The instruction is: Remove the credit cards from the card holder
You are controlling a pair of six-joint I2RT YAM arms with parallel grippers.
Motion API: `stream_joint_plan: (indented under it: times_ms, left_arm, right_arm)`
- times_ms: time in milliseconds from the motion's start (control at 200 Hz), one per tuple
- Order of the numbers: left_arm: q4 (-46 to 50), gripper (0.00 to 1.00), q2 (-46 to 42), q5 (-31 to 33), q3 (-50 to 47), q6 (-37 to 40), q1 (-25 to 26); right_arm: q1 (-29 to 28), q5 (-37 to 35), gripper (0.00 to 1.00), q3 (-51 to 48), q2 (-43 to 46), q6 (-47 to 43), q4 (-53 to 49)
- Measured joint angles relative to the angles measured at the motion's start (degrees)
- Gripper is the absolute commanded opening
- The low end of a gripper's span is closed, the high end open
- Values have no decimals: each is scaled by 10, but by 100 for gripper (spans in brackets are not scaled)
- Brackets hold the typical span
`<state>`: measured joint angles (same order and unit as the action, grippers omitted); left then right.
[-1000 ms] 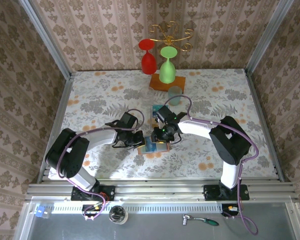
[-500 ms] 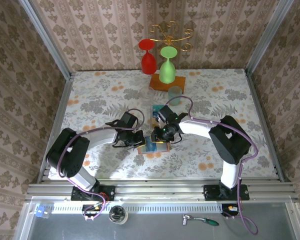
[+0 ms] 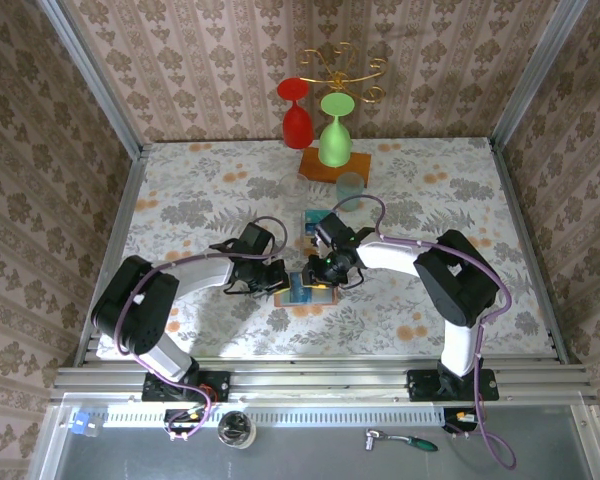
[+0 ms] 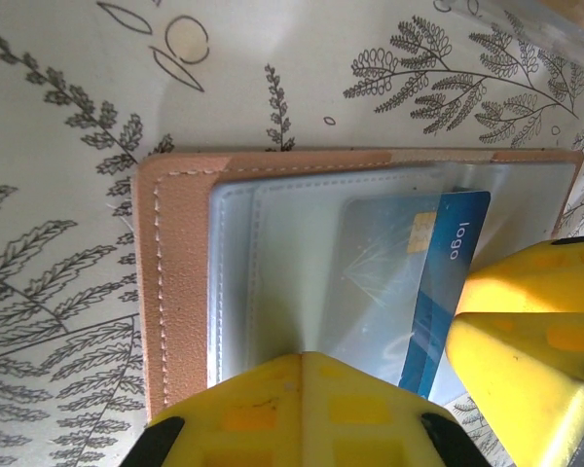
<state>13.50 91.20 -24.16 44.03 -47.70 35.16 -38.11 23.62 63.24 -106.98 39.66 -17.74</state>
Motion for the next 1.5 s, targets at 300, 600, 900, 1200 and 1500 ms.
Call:
stream_joint_plan:
  times_ms: [300, 600, 900, 1200, 1500]
  left_arm:
    - [0, 0, 6, -4, 5, 0, 0]
    - [0, 0, 9, -11, 7, 0, -3]
    - [0, 0, 9, -11, 6, 0, -3]
    - [0, 0, 9, -11, 7, 0, -3]
    - [0, 0, 9, -11, 7, 0, -3]
  right_arm:
    - [4, 17, 26, -18, 0, 15, 31]
    - [12, 40, 20, -35, 0, 41, 71]
    - [14, 61, 20, -40, 0, 58, 107]
    - [19, 69, 14, -50, 0, 66, 125]
    - [35, 70, 13, -73, 32, 65, 126]
